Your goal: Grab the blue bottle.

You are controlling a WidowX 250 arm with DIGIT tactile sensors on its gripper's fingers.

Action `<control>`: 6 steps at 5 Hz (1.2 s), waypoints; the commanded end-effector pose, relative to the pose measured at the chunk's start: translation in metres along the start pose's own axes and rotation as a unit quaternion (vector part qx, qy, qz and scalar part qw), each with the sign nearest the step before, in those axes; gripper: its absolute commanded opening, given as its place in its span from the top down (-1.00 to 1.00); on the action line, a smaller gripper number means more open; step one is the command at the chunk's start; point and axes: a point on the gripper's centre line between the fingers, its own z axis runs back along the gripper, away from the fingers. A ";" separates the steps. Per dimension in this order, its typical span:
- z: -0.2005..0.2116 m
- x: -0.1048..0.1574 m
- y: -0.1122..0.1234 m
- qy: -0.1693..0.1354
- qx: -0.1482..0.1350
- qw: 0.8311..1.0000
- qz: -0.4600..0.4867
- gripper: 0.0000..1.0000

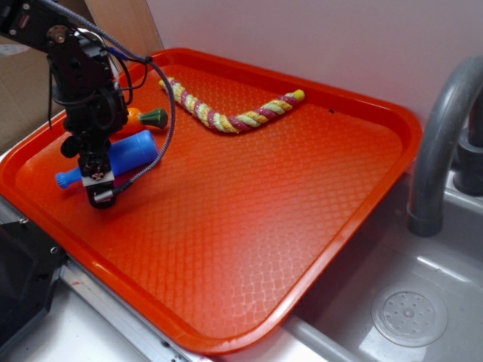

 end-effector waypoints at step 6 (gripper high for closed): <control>0.226 -0.002 0.008 -0.142 -0.152 0.953 0.222 1.00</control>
